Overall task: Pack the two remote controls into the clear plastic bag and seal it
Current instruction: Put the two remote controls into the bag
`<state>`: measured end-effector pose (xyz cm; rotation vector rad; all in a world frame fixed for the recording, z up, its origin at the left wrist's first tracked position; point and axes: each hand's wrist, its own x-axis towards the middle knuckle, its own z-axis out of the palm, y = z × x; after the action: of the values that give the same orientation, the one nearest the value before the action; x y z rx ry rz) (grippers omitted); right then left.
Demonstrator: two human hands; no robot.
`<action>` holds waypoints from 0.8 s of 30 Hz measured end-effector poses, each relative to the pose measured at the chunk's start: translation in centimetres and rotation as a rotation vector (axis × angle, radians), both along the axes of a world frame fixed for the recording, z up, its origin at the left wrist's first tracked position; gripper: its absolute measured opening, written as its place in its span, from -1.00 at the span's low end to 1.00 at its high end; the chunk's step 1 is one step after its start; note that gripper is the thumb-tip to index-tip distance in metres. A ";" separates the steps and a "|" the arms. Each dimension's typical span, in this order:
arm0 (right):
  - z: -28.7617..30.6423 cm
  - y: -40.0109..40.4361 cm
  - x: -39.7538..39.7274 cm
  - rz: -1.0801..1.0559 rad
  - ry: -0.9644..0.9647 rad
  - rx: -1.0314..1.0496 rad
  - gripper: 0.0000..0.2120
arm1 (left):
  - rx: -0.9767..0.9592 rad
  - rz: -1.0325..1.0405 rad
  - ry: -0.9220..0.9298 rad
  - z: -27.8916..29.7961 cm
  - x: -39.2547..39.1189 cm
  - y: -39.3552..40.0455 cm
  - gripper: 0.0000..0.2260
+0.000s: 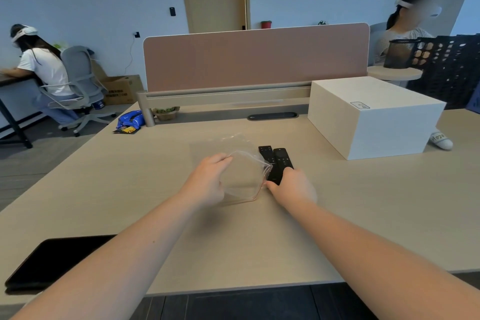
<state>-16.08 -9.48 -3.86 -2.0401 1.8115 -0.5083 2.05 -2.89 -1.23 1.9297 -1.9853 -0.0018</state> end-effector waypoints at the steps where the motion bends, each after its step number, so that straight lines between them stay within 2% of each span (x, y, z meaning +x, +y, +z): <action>1: 0.1 -0.1 0.0 -0.008 0.024 -0.001 -0.57 | 0.003 0.006 0.003 0.0 0.1 -0.1 -0.45; 4: 0.2 -0.5 0.4 0.006 0.096 -0.038 -0.58 | 0.018 0.013 0.006 0.1 0.1 -0.2 -0.45; 9: 0.0 -1.1 1.2 -0.012 0.099 -0.040 -0.58 | 0.081 0.107 -0.039 0.7 0.2 0.0 -0.48; 14: -0.8 -1.2 1.5 -0.034 0.125 -0.055 -0.52 | 0.175 0.131 -0.088 0.2 0.4 0.2 -0.63; 19: 0.2 -1.6 1.1 -0.100 -0.054 -0.070 -0.63 | 0.191 0.142 -0.065 0.0 0.1 -0.3 -0.69; 24: 2.3 -1.8 -0.2 -0.103 -0.277 -0.138 -0.64 | 0.236 0.143 -0.025 0.5 -1.1 -0.8 -0.55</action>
<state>-16.33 -11.29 -1.58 -1.8577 1.7606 -0.9198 0.94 -3.67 -0.72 2.2253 -1.9322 -0.1829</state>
